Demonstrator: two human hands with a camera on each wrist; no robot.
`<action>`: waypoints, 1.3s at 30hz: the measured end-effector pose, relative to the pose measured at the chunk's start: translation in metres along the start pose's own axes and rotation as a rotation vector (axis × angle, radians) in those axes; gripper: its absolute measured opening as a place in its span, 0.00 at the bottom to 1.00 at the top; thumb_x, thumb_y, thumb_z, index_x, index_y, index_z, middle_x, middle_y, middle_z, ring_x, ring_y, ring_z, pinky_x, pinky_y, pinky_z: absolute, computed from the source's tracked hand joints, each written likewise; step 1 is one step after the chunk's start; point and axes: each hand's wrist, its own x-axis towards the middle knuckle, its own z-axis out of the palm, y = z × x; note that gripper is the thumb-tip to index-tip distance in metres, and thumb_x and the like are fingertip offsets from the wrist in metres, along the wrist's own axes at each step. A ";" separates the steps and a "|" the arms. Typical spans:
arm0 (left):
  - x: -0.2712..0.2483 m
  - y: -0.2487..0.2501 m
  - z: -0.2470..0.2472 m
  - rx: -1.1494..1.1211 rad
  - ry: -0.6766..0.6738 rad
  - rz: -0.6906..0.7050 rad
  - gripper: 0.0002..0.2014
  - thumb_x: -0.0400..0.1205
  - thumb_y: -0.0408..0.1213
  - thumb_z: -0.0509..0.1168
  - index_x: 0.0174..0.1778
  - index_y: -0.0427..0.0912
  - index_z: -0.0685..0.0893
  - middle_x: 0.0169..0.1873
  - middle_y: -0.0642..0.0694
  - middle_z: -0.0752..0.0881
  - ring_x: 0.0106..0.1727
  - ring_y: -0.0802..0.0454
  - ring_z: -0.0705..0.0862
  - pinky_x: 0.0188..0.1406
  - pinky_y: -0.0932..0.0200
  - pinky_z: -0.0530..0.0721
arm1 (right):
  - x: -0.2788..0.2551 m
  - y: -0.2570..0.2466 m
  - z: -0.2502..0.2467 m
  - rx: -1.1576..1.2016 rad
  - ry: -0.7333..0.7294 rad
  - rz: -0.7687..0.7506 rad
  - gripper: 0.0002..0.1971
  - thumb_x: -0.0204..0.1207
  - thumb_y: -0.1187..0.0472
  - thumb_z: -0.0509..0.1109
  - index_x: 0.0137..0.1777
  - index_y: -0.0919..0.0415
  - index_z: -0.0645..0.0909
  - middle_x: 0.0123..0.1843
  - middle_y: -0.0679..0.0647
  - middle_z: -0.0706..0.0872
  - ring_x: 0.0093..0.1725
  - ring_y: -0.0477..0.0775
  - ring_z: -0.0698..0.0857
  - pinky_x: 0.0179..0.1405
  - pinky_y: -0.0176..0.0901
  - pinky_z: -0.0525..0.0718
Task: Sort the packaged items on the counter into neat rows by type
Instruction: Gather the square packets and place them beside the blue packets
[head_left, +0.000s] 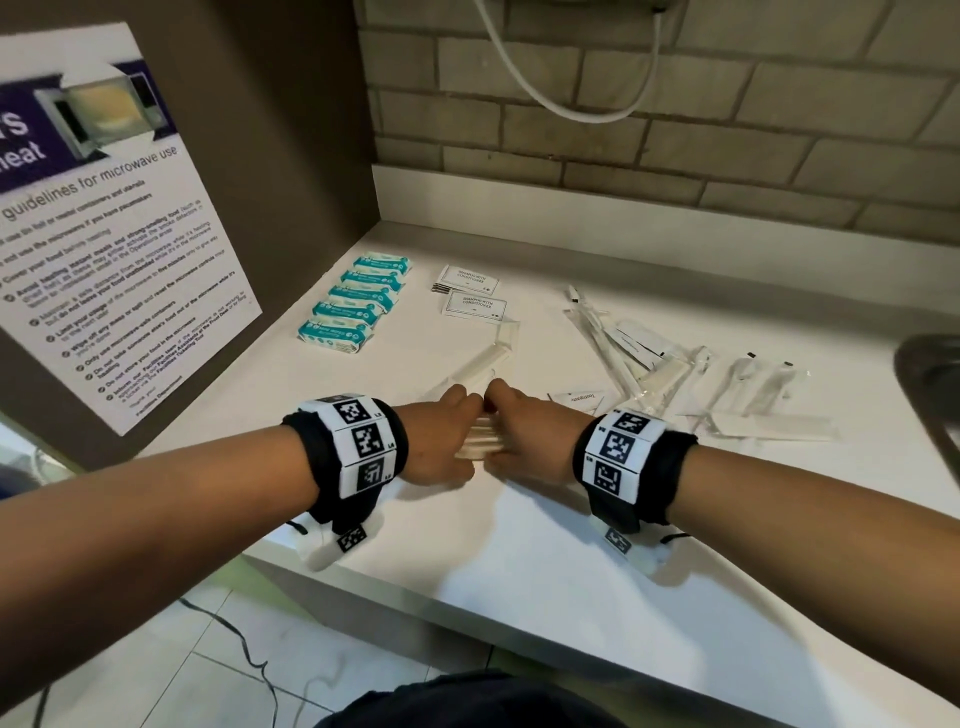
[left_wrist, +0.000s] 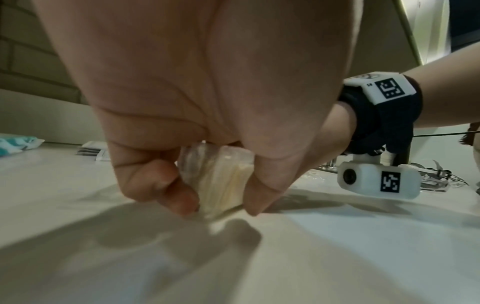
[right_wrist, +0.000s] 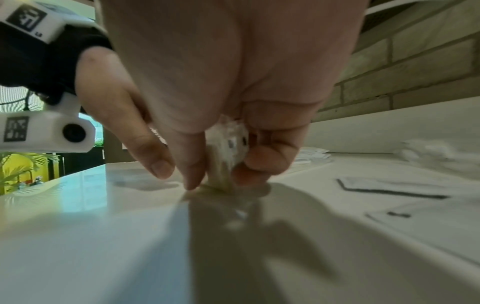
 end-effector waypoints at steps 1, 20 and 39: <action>0.000 0.001 0.003 -0.004 -0.013 -0.011 0.24 0.79 0.42 0.66 0.67 0.41 0.65 0.56 0.47 0.67 0.42 0.44 0.80 0.45 0.50 0.79 | 0.001 -0.001 0.003 -0.008 -0.020 0.009 0.25 0.74 0.54 0.73 0.64 0.61 0.65 0.58 0.59 0.78 0.46 0.61 0.83 0.42 0.48 0.78; 0.002 0.001 0.004 -0.111 -0.019 -0.039 0.20 0.82 0.38 0.61 0.67 0.38 0.65 0.58 0.42 0.67 0.45 0.44 0.77 0.47 0.51 0.75 | 0.008 0.000 0.000 -0.041 -0.105 0.090 0.24 0.70 0.48 0.73 0.60 0.58 0.70 0.55 0.54 0.74 0.48 0.60 0.83 0.51 0.55 0.83; 0.001 -0.046 -0.074 -0.608 0.267 0.047 0.15 0.80 0.44 0.70 0.60 0.51 0.76 0.53 0.50 0.79 0.49 0.52 0.81 0.54 0.48 0.82 | 0.033 0.005 -0.084 0.376 0.023 0.045 0.12 0.73 0.61 0.76 0.52 0.58 0.77 0.32 0.51 0.82 0.27 0.49 0.78 0.24 0.32 0.74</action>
